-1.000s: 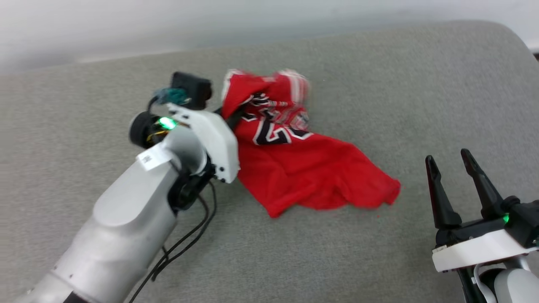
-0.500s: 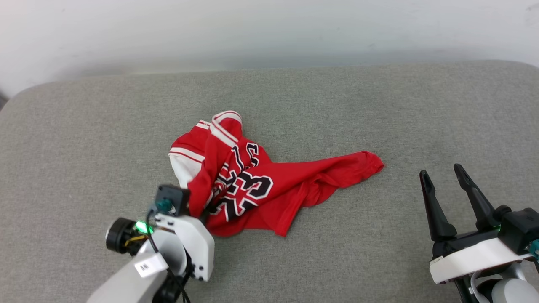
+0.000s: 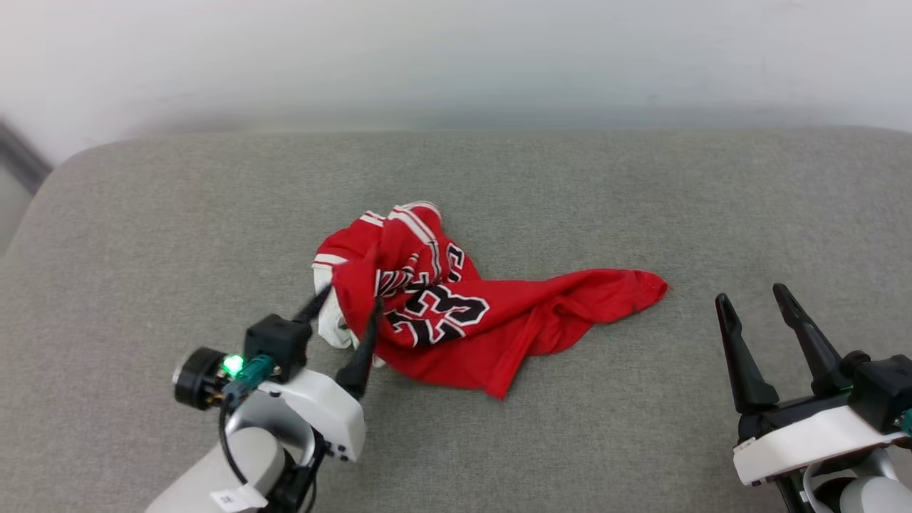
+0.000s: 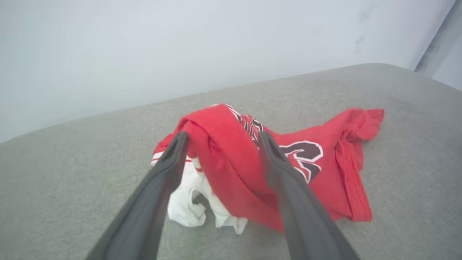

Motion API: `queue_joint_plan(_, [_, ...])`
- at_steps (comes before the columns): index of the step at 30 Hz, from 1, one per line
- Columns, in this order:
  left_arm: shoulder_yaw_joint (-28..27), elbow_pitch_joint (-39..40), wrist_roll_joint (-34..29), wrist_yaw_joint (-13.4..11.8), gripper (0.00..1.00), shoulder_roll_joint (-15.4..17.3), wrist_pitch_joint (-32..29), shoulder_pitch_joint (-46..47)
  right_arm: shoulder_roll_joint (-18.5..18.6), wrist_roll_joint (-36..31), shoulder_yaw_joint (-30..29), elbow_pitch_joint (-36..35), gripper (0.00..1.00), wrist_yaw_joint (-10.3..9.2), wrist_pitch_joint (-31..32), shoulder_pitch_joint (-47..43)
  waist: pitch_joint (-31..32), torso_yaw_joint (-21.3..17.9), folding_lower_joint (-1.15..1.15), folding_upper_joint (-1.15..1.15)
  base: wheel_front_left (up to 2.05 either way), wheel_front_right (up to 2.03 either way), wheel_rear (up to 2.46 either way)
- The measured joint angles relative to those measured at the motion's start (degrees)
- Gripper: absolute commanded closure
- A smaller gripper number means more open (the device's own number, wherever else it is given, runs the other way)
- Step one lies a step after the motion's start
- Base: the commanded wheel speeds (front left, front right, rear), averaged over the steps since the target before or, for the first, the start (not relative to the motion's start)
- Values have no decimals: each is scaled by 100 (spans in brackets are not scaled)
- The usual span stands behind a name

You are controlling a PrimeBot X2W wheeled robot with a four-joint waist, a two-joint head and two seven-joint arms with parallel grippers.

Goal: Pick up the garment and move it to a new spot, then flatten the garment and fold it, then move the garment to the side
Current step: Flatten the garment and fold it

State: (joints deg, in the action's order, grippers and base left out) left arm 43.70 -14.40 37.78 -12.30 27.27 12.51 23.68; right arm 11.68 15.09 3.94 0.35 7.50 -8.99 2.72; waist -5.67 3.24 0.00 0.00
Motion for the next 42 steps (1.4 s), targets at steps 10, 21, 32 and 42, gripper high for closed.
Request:
queue_joint_plan(10, [-848,1281,-967,-437,0,224,241,-712,209,54,310,-182,0,0,300,-49,47,274,0,0,0,0,0])
queue_joint_plan(21, [-1474,1581,-1472,-66,0,-254,256,-1176,821,709,2588,65,0,1,2773,1256,-133,634,0,0,0,0,0])
queue_joint_plan(32, [-1796,1380,-1802,375,0,-797,257,-1182,883,1111,3846,1608,0,1,4404,2550,-338,1266,0,0,0,0,0])
queue_joint_plan(42, [-2123,1250,-2007,625,0,-1011,256,-1315,965,1326,4202,2415,100,5,4280,2786,-447,1495,0,0,0,0,0])
